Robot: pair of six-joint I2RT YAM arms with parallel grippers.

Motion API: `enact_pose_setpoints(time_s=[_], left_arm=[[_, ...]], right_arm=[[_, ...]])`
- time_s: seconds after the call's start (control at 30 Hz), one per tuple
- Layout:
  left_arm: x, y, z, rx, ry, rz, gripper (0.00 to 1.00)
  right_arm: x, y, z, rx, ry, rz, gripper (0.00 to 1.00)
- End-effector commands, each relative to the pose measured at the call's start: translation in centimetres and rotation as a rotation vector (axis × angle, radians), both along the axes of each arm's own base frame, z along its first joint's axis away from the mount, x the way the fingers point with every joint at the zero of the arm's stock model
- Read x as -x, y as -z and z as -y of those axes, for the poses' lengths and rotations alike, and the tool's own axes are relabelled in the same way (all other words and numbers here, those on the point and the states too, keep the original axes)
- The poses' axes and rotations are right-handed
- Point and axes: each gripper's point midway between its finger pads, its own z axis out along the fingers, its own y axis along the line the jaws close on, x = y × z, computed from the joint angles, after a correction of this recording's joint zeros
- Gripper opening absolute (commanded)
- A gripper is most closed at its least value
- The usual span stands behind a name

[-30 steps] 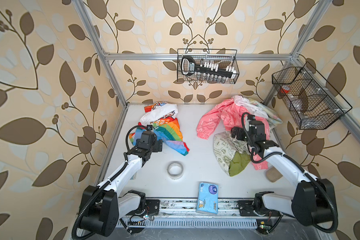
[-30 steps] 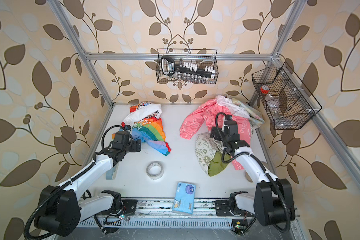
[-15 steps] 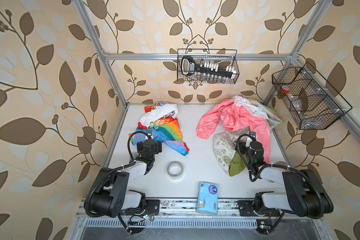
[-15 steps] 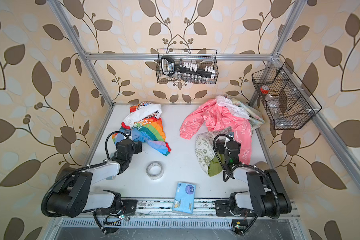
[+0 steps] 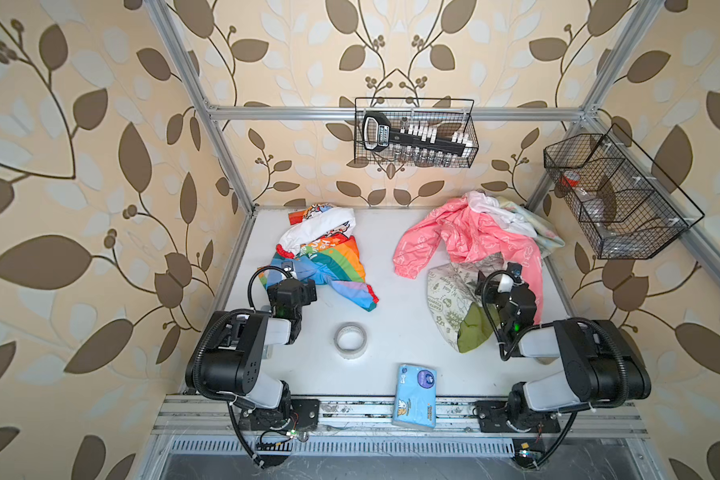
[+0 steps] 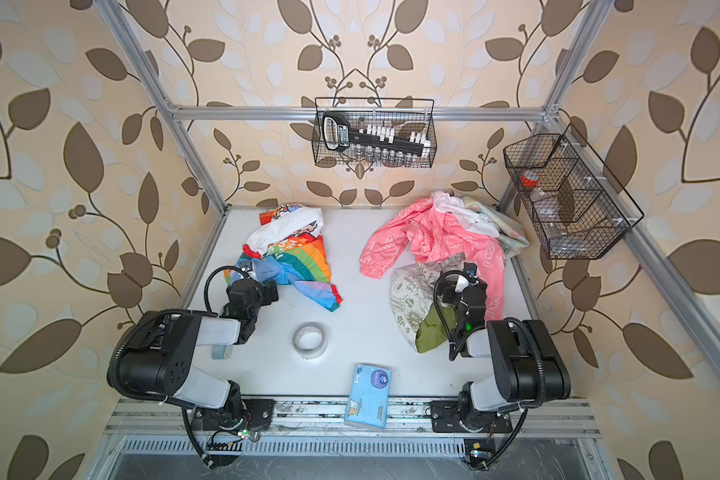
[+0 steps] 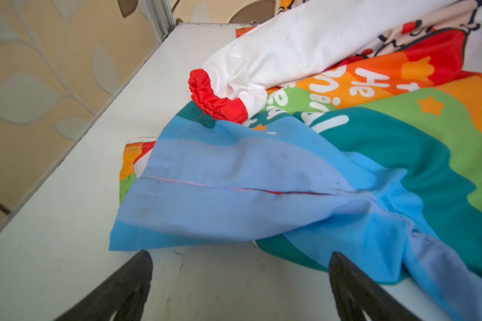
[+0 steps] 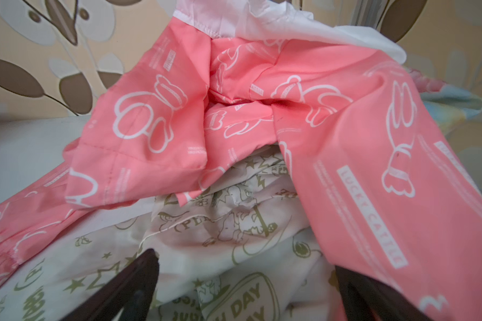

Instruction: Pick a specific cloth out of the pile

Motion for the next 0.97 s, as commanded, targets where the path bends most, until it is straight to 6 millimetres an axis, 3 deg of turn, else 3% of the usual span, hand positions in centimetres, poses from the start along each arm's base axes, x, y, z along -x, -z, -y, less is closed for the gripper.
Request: enact_pose_setpoints(time_s=[0.0, 0.93], left_arm=[[-1.08, -1.41, 0.37, 0.037, 0.01, 0.05, 0.99], [-1.1, -1.5, 0.67, 0.023, 0.013, 0.048, 0.99]], right_arm=[[-0.3, -0.69, -0.38, -0.015, -0.028, 0.034, 1.0], [-0.26, -0.79, -0.4, -0.013, -0.029, 0.037, 1.0]])
